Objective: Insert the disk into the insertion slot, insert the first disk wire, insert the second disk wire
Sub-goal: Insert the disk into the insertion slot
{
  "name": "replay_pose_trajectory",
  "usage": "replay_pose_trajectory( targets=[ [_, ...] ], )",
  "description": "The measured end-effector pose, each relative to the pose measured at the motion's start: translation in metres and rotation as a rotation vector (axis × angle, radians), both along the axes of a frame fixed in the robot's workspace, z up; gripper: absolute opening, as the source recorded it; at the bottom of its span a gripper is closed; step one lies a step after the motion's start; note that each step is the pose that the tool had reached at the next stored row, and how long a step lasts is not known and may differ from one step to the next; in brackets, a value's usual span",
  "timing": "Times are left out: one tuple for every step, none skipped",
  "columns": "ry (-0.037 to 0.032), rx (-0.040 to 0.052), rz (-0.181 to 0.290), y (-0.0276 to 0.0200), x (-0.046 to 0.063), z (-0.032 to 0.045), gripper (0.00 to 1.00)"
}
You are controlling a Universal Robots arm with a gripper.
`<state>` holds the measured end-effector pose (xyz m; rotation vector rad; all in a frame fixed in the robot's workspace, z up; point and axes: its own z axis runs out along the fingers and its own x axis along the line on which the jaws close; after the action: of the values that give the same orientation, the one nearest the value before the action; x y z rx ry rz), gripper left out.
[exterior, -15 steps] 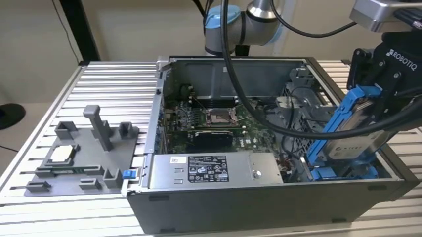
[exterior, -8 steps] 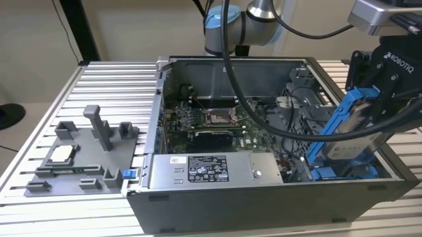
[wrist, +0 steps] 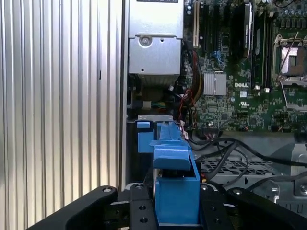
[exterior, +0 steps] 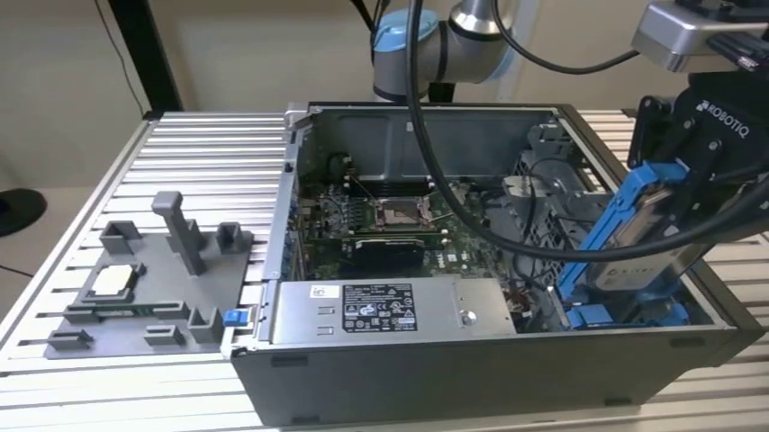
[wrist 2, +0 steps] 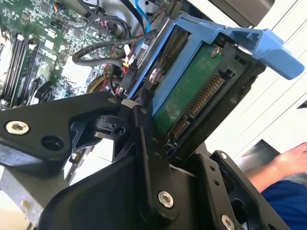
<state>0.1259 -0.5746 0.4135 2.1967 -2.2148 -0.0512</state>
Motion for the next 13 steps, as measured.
replay_pose_trajectory(
  targets=[
    [0.0,0.0009,0.0,0.0001,0.0001,-0.0008,0.0],
    [0.0,0.0014,0.0,0.0001,0.0001,-0.0017,0.0],
    [0.0,0.0016,0.0,0.0002,0.0001,-0.0028,0.0],
    [0.0,0.0017,0.0,0.0003,0.0002,-0.0039,0.0],
    [0.0001,0.0015,0.0,0.0002,0.0002,-0.005,0.0],
    [0.0001,0.0011,0.0,0.0003,0.0003,-0.0057,0.0],
    [0.0002,0.0012,0.0,0.0003,0.0003,-0.0066,0.0],
    [0.0004,0.0017,0.0,0.0003,0.0003,-0.0079,0.0],
    [0.0002,0.0019,0.0,0.0003,0.0003,-0.0091,0.0],
    [0.0001,0.0021,0.0,0.0003,0.0003,-0.0101,0.0],
    [0.0001,0.0018,0.0,0.0003,0.0004,-0.0106,0.0],
    [0.0,0.0018,0.0,0.0002,0.0005,-0.0107,0.0],
    [0.0005,0.0019,0.0,0.0002,0.0005,-0.0107,0.0]
  ],
)
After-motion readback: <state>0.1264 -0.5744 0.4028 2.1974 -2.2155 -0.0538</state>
